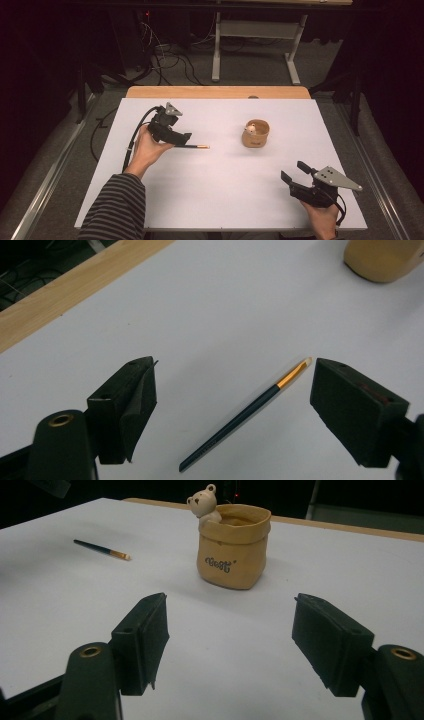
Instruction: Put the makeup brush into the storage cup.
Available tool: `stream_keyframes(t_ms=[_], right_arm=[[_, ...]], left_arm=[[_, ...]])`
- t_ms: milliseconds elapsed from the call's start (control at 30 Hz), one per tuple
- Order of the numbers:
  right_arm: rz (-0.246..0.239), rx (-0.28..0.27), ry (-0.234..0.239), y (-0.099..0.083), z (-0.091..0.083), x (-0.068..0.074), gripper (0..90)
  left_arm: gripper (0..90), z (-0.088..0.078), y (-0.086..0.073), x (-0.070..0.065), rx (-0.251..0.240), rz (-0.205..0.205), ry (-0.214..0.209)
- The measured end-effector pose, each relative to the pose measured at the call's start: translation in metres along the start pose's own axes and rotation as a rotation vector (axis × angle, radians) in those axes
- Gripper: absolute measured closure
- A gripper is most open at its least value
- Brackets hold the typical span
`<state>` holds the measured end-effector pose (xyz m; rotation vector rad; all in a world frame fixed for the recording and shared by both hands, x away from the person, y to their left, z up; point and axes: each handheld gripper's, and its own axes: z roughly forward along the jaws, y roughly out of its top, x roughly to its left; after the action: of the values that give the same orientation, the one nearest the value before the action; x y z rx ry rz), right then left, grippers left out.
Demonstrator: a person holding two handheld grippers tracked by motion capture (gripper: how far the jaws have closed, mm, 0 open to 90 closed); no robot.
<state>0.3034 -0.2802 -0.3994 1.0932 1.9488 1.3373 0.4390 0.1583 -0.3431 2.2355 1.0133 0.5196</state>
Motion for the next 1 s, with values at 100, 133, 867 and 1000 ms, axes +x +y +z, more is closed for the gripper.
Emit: stream_keyframes(t_ms=[100, 133, 867, 1000], right_arm=[[0.001, 0.001, 0.000, 0.000, 0.000, 0.000, 32.5], [-0.003, 0.001, 0.002, 0.000, 0.000, -0.001, 32.5], [-0.006, -0.005, -0.004, 0.000, 0.000, -0.001, 32.9], [-0.007, -0.006, -0.008, 0.000, -0.001, 0.000, 33.1]], left_arm=[[19.2, 0.003, 0.001, 0.000, 0.029, 0.004, -0.010], [19.2, 0.005, 0.001, 0.000, 0.036, 0.008, -0.013], [19.4, 0.027, 0.003, -0.004, 0.193, 0.078, -0.055], [20.1, 0.033, 0.004, -0.007, 0.225, 0.097, -0.050]])
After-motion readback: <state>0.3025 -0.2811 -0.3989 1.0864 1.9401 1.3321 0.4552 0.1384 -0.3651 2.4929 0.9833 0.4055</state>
